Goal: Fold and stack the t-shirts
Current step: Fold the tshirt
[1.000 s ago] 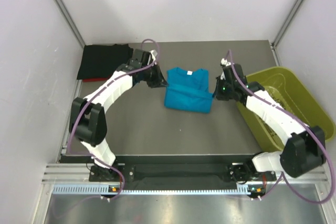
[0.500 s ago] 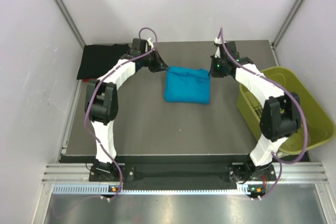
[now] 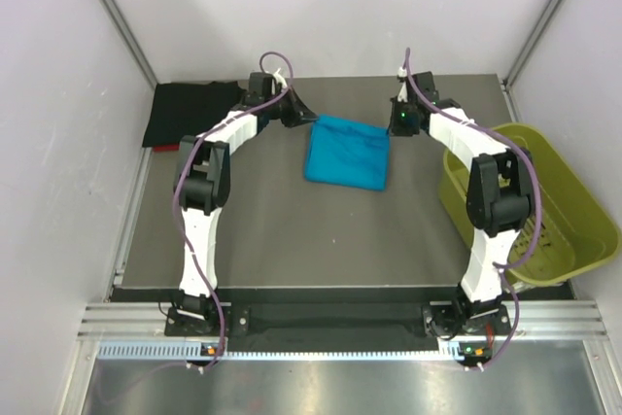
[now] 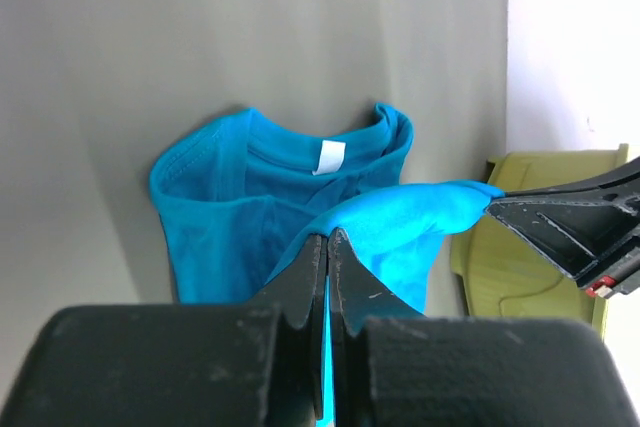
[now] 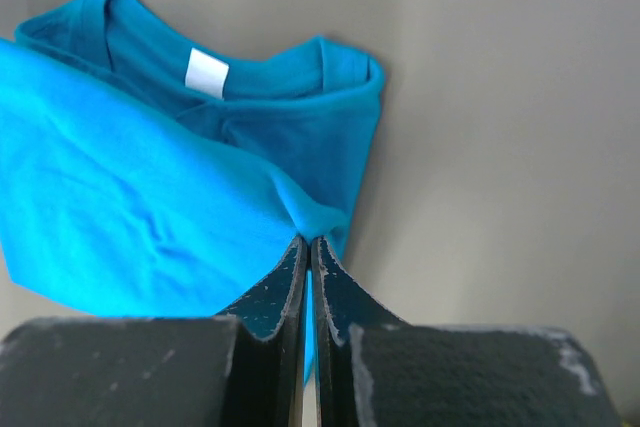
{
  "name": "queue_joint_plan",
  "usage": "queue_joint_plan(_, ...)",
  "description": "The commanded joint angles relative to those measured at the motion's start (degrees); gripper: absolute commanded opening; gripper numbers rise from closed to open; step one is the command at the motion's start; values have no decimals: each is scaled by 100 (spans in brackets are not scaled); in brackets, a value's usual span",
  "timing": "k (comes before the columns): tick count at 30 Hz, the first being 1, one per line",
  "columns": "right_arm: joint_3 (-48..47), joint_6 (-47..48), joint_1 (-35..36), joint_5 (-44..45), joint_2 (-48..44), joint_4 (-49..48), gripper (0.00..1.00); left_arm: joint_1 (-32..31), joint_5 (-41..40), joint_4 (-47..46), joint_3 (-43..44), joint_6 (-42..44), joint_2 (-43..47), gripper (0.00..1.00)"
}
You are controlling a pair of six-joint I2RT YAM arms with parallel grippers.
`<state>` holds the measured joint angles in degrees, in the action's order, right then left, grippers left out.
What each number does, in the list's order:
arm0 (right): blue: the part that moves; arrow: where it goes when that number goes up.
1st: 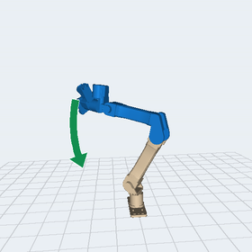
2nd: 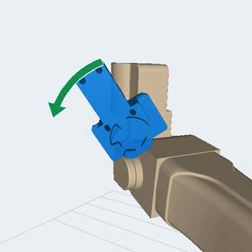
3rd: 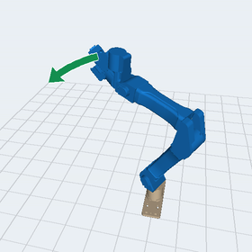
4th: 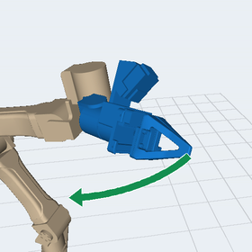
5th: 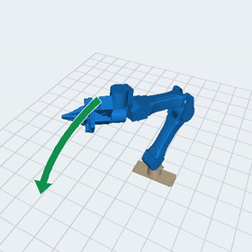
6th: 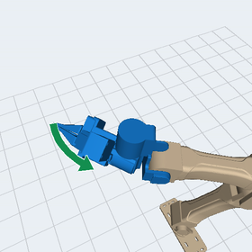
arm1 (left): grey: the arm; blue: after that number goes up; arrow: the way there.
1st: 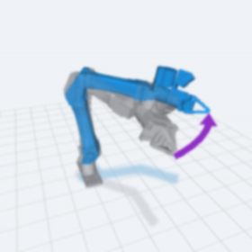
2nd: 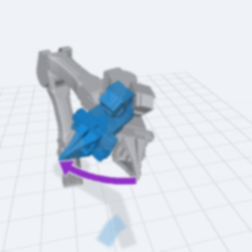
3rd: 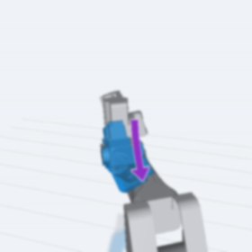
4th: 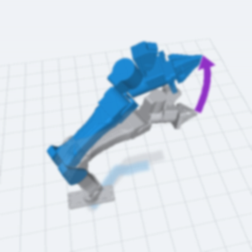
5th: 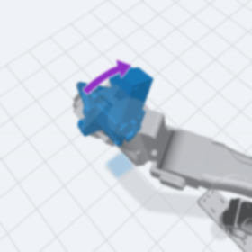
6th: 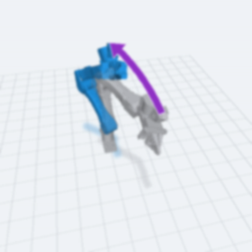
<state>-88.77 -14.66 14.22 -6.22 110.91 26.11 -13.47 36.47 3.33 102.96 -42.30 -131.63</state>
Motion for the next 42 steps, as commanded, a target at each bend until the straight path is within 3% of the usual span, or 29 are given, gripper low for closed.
queue_joint_plan(1,-448,68,-112,-99,149,-387,0,73,124,-799,356,-94,-81,0)
queue_joint_plan(15,-1353,-2,-270,-21,993,-475,2,249,-35,-1265,1076,-322,-916,0)
queue_joint_plan(19,-1493,-160,-349,24,1222,-580,9,275,254,-1615,1665,-497,-1512,20)
queue_joint_plan(21,-1494,-274,-367,94,1240,-616,16,328,439,-1625,1929,-533,-1593,25)
queue_joint_plan(22,-1476,-318,-367,138,1214,-616,25,354,484,-1617,1912,-507,-1550,27)
queue_joint_plan(23,-1450,-353,-376,165,1118,-624,31,415,493,-1521,1895,-455,-1497,46)
queue_joint_plan(24,-1389,-415,-367,208,1038,-651,32,451,449,-1355,1877,-367,-1427,47)
queue_joint_plan(27,-1020,-512,-350,113,626,-800,34,574,449,-687,1580,168,-1024,46)
queue_joint_plan(29,-783,-469,-350,-28,362,-818,41,574,230,-370,1053,713,-540,46)
queue_joint_plan(37,-62,-222,-191,-573,71,-431,51,337,80,238,-608,1820,602,47)
queue_joint_plan(42,290,-301,-112,-740,44,-413,57,249,150,335,-1216,1901,805,49)
